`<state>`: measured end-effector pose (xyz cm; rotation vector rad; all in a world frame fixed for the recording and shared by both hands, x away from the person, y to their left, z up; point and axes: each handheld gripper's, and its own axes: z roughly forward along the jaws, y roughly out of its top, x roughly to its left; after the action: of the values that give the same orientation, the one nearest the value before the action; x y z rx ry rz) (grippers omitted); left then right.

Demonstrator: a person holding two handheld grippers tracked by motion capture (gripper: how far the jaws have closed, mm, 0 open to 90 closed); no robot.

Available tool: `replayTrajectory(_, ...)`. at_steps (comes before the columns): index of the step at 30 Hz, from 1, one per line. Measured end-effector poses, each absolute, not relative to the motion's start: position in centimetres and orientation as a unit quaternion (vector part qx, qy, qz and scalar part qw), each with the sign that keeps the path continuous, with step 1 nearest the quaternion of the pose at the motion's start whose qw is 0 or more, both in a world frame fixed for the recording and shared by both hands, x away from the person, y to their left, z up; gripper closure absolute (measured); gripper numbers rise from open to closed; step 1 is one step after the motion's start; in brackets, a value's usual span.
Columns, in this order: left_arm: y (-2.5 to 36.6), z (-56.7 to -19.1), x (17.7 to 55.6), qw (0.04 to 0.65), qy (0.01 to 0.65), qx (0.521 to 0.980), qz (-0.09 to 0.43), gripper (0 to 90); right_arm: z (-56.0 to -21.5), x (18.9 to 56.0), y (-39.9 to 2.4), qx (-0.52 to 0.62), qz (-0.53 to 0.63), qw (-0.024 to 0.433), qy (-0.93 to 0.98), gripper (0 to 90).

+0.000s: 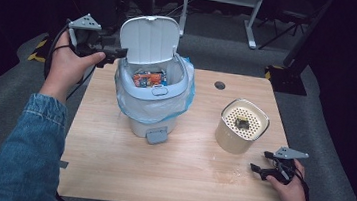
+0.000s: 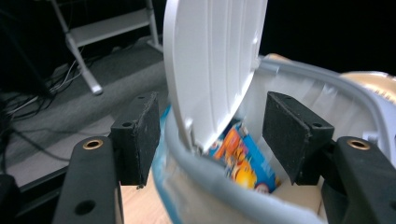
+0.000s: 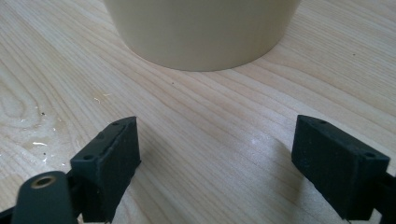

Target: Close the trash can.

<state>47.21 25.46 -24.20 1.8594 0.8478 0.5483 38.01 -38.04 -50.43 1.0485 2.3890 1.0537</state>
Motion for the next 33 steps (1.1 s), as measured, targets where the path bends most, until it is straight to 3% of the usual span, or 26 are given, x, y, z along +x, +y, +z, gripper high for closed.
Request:
replayTrajectory(17, 24.0, -22.7, 47.9, 0.487, 0.327, 0.772, 0.246, 40.0, -50.4, 38.0, -38.0, 0.368, 0.37, 0.163, 0.838, 15.3)
replayTrajectory(26, 23.3, -22.4, 45.5, 0.499, 0.295, 0.786, 0.215, 41.1, -50.4, 38.0, -38.0, 0.368, 0.37, 0.163, 0.838, 15.3)
replayTrajectory(33, 21.7, -22.9, 43.5, 0.524, 0.264, 0.793, 0.161, 42.9, -50.4, 38.0, -38.0, 0.367, 0.37, 0.163, 0.838, 15.3)
